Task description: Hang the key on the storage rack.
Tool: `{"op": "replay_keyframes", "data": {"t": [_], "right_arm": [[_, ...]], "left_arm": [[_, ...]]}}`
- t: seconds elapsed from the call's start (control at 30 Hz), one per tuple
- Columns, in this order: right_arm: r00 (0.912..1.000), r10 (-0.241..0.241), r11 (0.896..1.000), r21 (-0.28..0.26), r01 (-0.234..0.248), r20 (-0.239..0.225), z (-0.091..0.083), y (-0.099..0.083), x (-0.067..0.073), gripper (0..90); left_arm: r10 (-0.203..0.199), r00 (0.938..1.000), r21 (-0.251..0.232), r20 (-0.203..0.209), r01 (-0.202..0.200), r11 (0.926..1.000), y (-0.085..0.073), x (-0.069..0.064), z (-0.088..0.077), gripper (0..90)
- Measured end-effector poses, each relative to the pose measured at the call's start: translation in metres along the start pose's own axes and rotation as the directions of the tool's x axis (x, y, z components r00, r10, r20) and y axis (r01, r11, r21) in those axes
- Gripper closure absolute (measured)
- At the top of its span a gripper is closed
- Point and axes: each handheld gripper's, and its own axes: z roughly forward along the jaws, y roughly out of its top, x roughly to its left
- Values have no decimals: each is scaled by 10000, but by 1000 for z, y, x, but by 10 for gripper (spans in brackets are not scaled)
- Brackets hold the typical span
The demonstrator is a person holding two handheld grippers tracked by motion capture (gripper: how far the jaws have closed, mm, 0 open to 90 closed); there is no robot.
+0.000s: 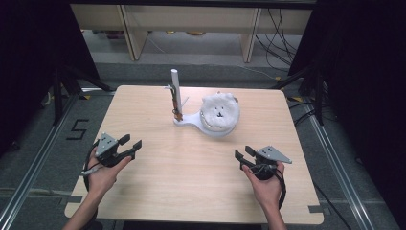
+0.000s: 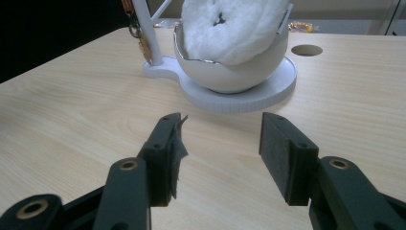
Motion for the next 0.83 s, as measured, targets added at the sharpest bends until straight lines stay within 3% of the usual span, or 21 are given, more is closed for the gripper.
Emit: {"op": "replay_keyframes", "data": {"t": [0.03, 0.17, 0.33, 0.37, 0.43, 0.5, 0.53, 0.6, 0.83], "right_arm": [[9995, -314, 9995, -103, 314, -16, 1, -1, -4, 510], [9997, -249, 9997, 3, 249, 36, 3, -6, -7, 508], [9998, -212, 9996, 195, 211, 60, 4, -11, -11, 506], [9997, 188, 9996, 205, -191, 149, 4, -13, -9, 505], [9996, -254, 9994, 227, 251, 157, 5, -15, -15, 504], [9995, -192, 9994, 304, 185, 235, 6, -18, -16, 503], [9994, 284, 9991, 304, -290, 195, 5, -19, -12, 502], [9991, -230, 9997, 104, 227, 360, 6, -22, -17, 500], [9993, -112, 9999, -38, 113, 363, 8, -26, -18, 495]], "left_arm": [[30, 10000, 71, -61, -29, 10000, -5, 1, -2, 424], [-258, 9992, 202, -316, 265, 9994, -26, 8, -9, 394], [-520, 9975, -163, -478, 513, 9985, -43, 12, -13, 371], [-513, 9975, -180, -495, 505, 9986, -44, 12, -14, 367], [-423, 9975, -311, -561, 406, 9987, -46, 10, -15, 365], [-377, 9969, -305, -690, 357, 9989, -46, 10, -16, 363], [-389, 9968, -360, -698, 364, 9987, -46, 11, -16, 363], [-396, 9969, -386, -679, 370, 9986, -46, 11, -16, 364], [-400, 9963, -376, -758, 372, 9986, -46, 11, -16, 364]]}}
